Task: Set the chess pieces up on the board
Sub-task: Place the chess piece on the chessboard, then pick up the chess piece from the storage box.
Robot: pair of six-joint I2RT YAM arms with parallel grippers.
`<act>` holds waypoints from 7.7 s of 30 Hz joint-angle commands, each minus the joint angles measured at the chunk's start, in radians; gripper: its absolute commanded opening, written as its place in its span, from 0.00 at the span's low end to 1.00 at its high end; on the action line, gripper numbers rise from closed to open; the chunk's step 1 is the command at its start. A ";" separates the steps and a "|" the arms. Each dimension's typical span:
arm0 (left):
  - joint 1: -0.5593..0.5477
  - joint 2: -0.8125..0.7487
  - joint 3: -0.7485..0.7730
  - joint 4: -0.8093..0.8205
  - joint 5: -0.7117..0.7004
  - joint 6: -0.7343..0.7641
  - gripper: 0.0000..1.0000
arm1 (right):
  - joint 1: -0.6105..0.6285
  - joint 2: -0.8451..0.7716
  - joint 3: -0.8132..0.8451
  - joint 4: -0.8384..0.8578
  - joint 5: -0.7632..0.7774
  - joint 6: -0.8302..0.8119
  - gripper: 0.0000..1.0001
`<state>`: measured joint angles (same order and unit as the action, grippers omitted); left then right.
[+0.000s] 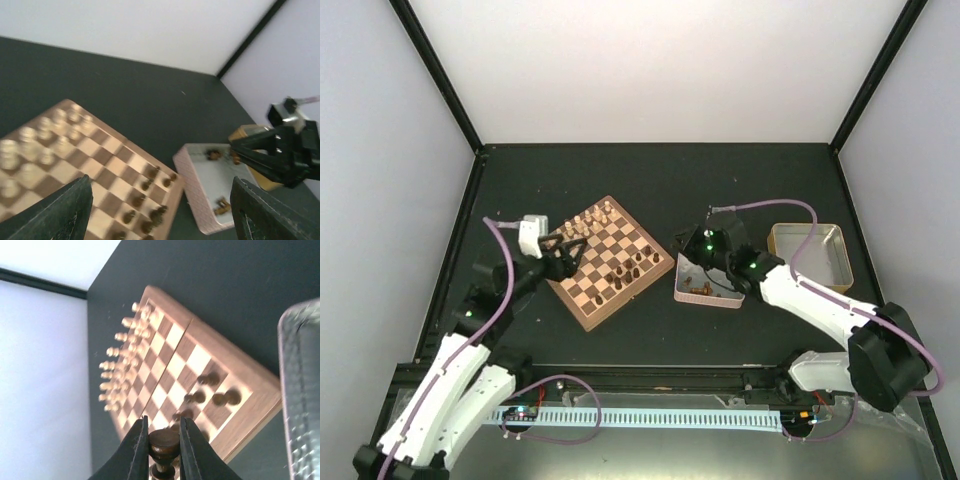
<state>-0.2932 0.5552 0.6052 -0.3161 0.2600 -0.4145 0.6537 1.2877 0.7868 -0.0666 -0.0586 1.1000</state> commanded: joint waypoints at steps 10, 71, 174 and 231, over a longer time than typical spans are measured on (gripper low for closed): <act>-0.420 0.281 -0.053 0.419 -0.048 -0.022 0.79 | -0.002 -0.064 -0.195 0.366 -0.303 0.589 0.11; -0.489 0.547 0.229 -0.031 -0.189 0.071 0.01 | -0.004 -0.189 -0.160 0.232 -0.250 0.292 0.63; -0.157 -0.127 0.111 -0.059 -0.339 0.191 0.64 | -0.077 -0.259 -0.092 -0.267 0.333 -0.354 0.66; -0.153 -0.231 0.061 -0.044 -0.340 0.186 0.68 | -0.218 0.493 0.238 -0.345 0.398 -0.511 0.33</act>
<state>-0.4526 0.3202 0.6643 -0.3729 -0.0719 -0.2352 0.4416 1.7569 0.9806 -0.4194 0.3042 0.5682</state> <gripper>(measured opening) 0.678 0.329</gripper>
